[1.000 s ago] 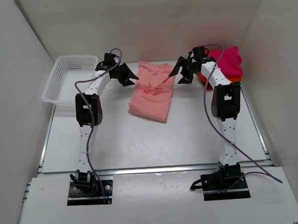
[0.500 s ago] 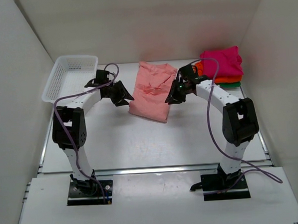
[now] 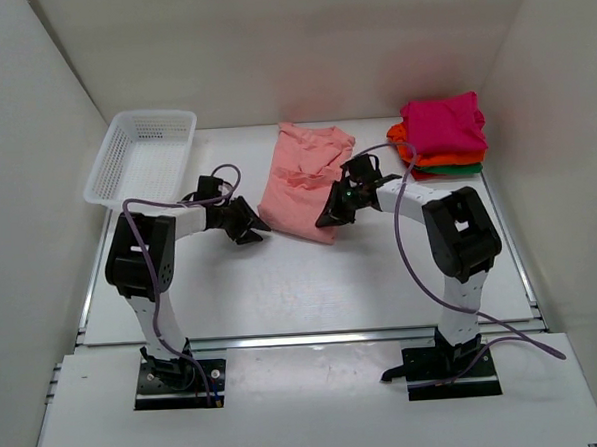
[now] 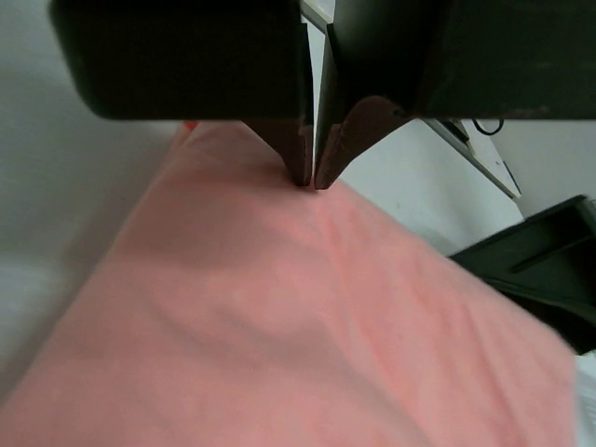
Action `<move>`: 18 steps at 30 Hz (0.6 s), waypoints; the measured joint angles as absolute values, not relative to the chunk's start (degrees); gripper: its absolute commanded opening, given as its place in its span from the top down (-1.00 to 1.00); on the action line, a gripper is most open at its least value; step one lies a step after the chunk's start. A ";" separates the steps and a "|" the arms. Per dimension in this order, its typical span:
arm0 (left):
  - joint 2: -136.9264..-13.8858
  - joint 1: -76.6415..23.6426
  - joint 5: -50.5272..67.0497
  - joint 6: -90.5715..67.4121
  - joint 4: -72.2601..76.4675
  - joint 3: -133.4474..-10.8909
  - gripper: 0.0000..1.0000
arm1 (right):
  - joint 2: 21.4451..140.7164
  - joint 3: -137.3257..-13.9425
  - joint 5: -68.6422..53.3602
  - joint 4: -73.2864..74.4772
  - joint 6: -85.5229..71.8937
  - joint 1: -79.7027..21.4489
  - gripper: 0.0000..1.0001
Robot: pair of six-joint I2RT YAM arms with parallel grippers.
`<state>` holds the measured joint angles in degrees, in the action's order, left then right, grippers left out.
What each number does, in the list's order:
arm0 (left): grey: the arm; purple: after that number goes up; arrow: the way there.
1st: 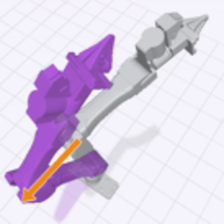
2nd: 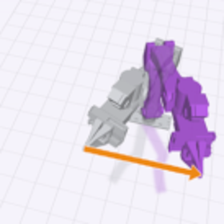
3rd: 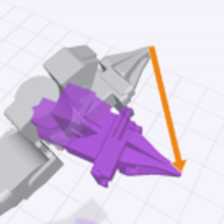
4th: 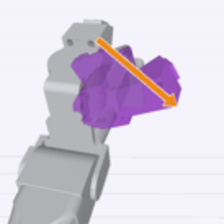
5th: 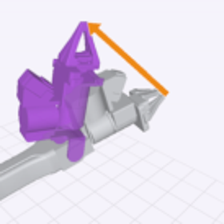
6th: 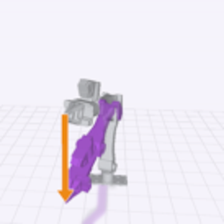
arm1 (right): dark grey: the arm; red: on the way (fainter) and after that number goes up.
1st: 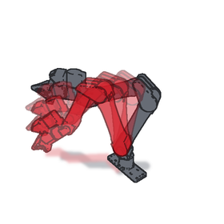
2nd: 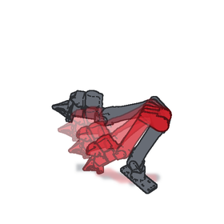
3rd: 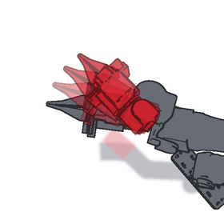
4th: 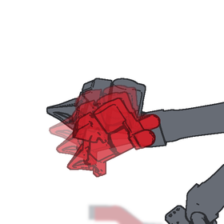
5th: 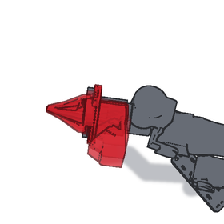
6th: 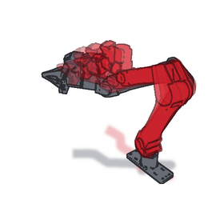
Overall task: Fold and stack the t-shirts
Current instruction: Fold the folded rectangular tshirt in 1/3 of the way
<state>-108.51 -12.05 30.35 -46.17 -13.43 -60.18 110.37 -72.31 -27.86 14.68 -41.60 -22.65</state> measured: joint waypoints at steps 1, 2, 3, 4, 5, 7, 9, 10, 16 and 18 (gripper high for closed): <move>-108.20 -12.01 30.65 -46.85 -12.34 -59.77 -0.03 | 110.98 -71.70 -28.23 14.41 -41.85 -22.59 0.95; -107.72 -11.94 30.96 -47.90 -11.09 -59.35 -0.03 | 111.44 -71.13 -28.40 14.33 -41.93 -22.46 0.97; -107.18 -11.88 31.22 -49.15 -9.78 -59.18 -0.01 | 111.81 -70.35 -28.47 14.26 -42.00 -22.41 0.99; -106.65 -11.84 31.79 -50.74 -7.97 -59.18 -0.02 | 112.05 -69.67 -28.56 14.31 -42.00 -22.44 0.99; -106.45 -11.84 32.38 -52.23 -5.45 -59.37 -0.03 | 112.36 -69.10 -28.60 14.52 -42.00 -22.44 1.00; -107.11 -11.94 33.80 -55.35 -0.86 -61.12 -0.02 | 112.90 -68.60 -28.75 14.90 -41.89 -22.44 1.00; -109.58 -12.38 35.33 -58.52 4.19 -64.40 0.01 | 113.25 -68.58 -29.10 14.96 -41.71 -22.41 1.00; -111.15 -12.67 35.86 -59.96 6.79 -65.87 0.01 | 113.30 -68.58 -29.23 14.98 -41.50 -22.33 1.00; -116.42 -13.61 36.42 -62.30 9.52 -65.80 0.06 | 113.47 -68.86 -29.93 16.25 -39.88 -21.21 1.00; -115.87 -13.45 36.32 -60.97 6.74 -63.22 0.07 | 113.89 -69.28 -30.52 17.04 -39.18 -20.51 0.98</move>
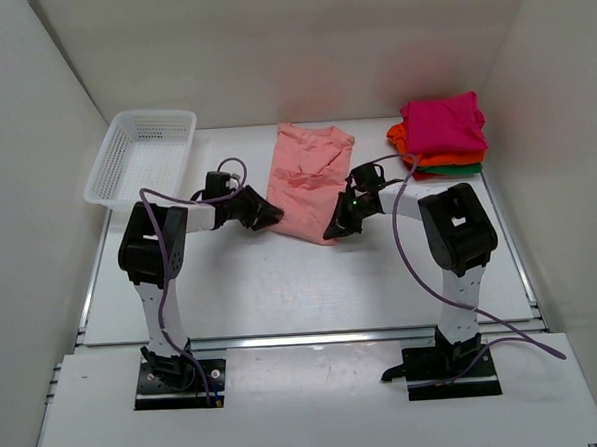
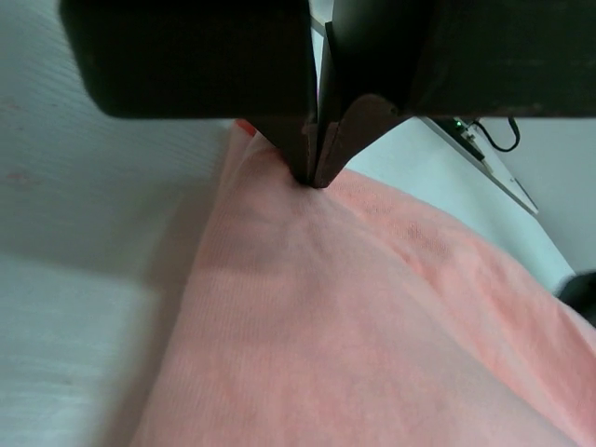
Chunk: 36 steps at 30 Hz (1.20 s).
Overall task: Fold and stack the t-shirts
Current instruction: Fold the folded rectangular tshirt in 1/3 of the way
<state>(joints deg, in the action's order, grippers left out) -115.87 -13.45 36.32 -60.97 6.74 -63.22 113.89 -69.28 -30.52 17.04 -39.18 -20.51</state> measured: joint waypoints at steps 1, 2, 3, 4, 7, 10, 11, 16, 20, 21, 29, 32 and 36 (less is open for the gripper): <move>-115.33 -13.30 36.12 -60.05 5.04 -61.80 0.07 | 114.26 -69.65 -31.05 17.39 -38.87 -20.16 1.00; -114.54 -13.04 36.03 -59.09 3.25 -60.36 0.09 | 114.65 -70.04 -31.59 17.72 -38.57 -19.84 1.00; -113.62 -12.86 36.32 -58.24 1.89 -59.18 0.09 | 115.04 -70.46 -32.12 18.06 -38.17 -19.59 1.00; -112.33 -12.84 36.14 -57.17 0.27 -57.95 0.09 | 115.42 -70.87 -32.64 18.48 -37.71 -19.33 1.00; -108.81 -12.60 35.48 -53.63 -5.34 -54.72 0.09 | 116.66 -72.62 -33.82 20.12 -36.23 -18.61 0.99; -106.08 -13.13 35.48 -51.42 -8.88 -52.53 0.11 | 117.54 -74.26 -34.13 21.50 -34.87 -17.87 0.99; -105.10 -13.43 35.42 -51.07 -9.74 -51.75 0.11 | 117.73 -74.65 -34.13 21.82 -34.33 -17.58 1.00; -100.25 -14.37 34.35 -51.94 -12.27 -50.94 0.10 | 119.02 -76.66 -35.18 23.81 -31.64 -16.60 1.00; -98.94 -12.78 31.97 -53.76 -9.72 -55.16 0.05 | 119.90 -77.41 -37.10 24.64 -29.78 -16.03 0.98; -98.89 -11.92 31.59 -55.05 -7.49 -55.27 0.05 | 119.94 -77.43 -37.41 24.69 -29.47 -15.97 0.98; -104.66 -8.08 26.57 -63.13 1.02 -56.34 0.11 | 119.94 -77.47 -37.65 24.82 -27.94 -15.97 0.98; -106.21 -9.08 25.61 -65.95 3.22 -55.81 0.32 | 119.94 -77.47 -37.80 24.80 -27.79 -15.97 1.00; -107.44 -9.98 24.97 -69.95 8.27 -54.28 0.32 | 119.94 -77.43 -37.91 24.80 -27.57 -15.92 0.99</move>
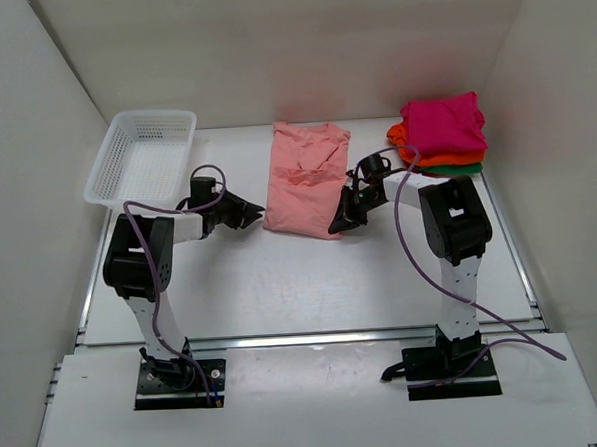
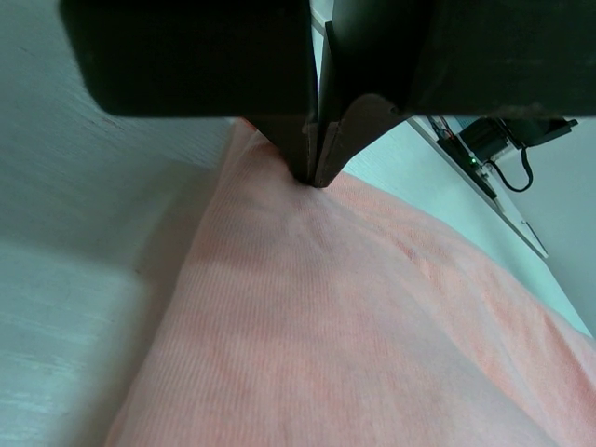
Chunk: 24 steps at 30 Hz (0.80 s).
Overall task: Fold and stack the t-shirts
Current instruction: Fold the folded rectangular tshirt in 1/3 of the way
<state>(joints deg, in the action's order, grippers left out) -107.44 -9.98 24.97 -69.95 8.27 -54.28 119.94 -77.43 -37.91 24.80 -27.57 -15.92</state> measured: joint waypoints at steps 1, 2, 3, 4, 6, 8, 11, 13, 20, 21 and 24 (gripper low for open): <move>-107.90 -10.13 24.88 -70.96 9.54 -54.04 0.33 | 119.94 -77.43 -37.95 24.77 -27.46 -15.92 1.00; -108.40 -10.22 24.77 -72.07 10.74 -53.84 0.35 | 119.94 -77.43 -38.02 24.77 -27.40 -15.90 1.00; -108.84 -10.26 24.73 -72.84 11.57 -53.80 0.35 | 119.94 -77.43 -38.04 24.77 -27.38 -15.88 0.99; -109.40 -10.28 24.73 -73.58 12.45 -53.80 0.34 | 119.94 -77.38 -38.06 24.75 -27.33 -15.84 0.99; -110.56 -10.33 24.82 -74.63 13.82 -53.98 0.32 | 119.94 -77.36 -38.22 24.77 -27.31 -15.77 0.99; -111.92 -10.52 25.06 -75.75 15.22 -54.00 0.30 | 119.94 -77.36 -38.26 24.82 -27.16 -15.73 0.99; -112.95 -10.74 26.11 -77.73 16.97 -53.43 0.32 | 119.94 -77.36 -38.33 24.82 -27.07 -15.70 1.00; -112.95 -10.92 26.85 -78.59 18.09 -52.47 0.32 | 119.94 -77.36 -38.37 24.84 -26.98 -15.68 1.00; -112.71 -11.51 29.85 -80.64 21.12 -48.05 0.45 | 119.96 -77.36 -38.41 24.88 -26.94 -15.66 1.00; -112.71 -11.57 30.50 -80.66 21.30 -47.57 0.47 | 119.96 -77.36 -38.41 24.88 -26.94 -15.66 1.00; -112.62 -11.60 32.47 -79.55 20.36 -47.27 0.61 | 119.98 -77.34 -38.41 24.88 -26.94 -15.66 1.00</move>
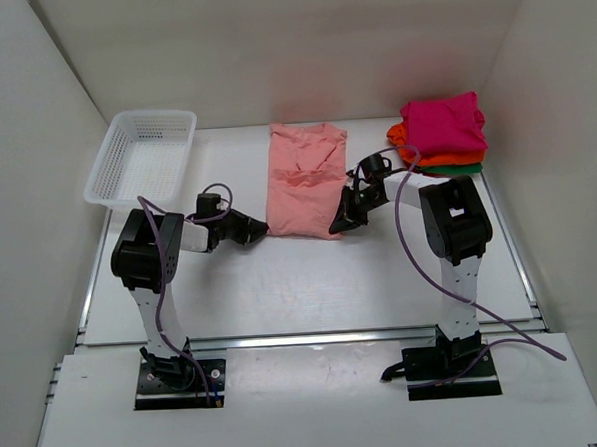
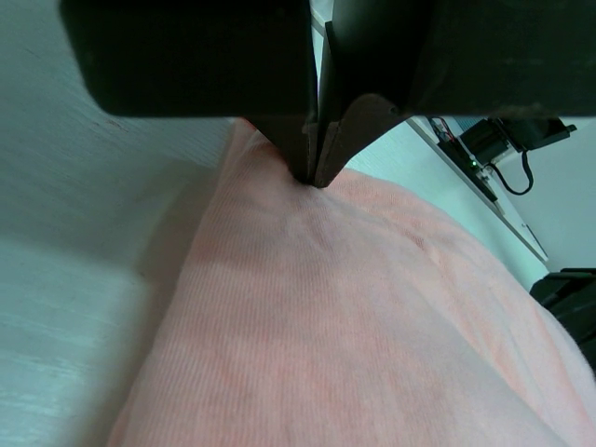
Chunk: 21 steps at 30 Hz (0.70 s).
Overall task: Fold and stack the t-shirts
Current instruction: Fold the folded rectangular tshirt in 1/3 of the way
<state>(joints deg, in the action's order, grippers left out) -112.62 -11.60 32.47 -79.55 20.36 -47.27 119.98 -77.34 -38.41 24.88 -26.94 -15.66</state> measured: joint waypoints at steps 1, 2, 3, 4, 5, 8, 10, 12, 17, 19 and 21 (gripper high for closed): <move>-112.57 -11.57 33.01 -78.76 19.57 -47.31 0.63 | 119.98 -77.34 -38.41 24.88 -26.94 -15.66 0.99; -112.49 -11.53 33.65 -77.87 18.61 -47.33 0.67 | 119.98 -77.34 -38.41 24.88 -26.92 -15.66 0.99; -112.22 -11.49 34.13 -76.84 17.47 -47.42 0.71 | 119.98 -77.34 -38.41 24.88 -26.92 -15.66 1.00; -111.87 -11.46 34.37 -75.66 16.10 -47.53 0.74 | 119.98 -77.34 -38.41 24.88 -26.92 -15.64 0.98; -111.39 -11.42 34.54 -74.22 14.11 -47.83 0.85 | 119.98 -77.34 -38.41 24.93 -26.92 -15.64 1.00; -109.84 -11.03 34.35 -69.36 7.99 -49.01 0.91 | 119.98 -77.34 -38.44 25.19 -26.59 -15.62 0.99; -108.99 -10.87 33.93 -66.54 4.47 -49.58 0.97 | 119.98 -77.34 -38.41 25.47 -26.13 -15.59 1.00; -108.14 -10.81 33.82 -64.36 1.85 -49.58 0.97 | 119.98 -77.34 -38.44 25.87 -25.39 -15.62 1.00; -105.30 -11.42 33.15 -60.42 -2.55 -48.21 1.00 | 118.63 -75.22 -38.28 25.28 -24.36 -16.01 1.00; -103.04 -12.14 32.75 -59.31 -3.70 -45.98 1.00 | 116.29 -71.57 -38.17 24.34 -24.40 -16.38 1.00; -99.83 -12.80 32.36 -58.37 -5.30 -42.78 0.96 | 113.34 -67.18 -37.93 23.62 -24.60 -17.12 1.00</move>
<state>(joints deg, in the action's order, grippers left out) -99.83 -12.80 32.36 -58.37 -5.30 -42.78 113.34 -67.18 -37.93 23.62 -24.60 -17.12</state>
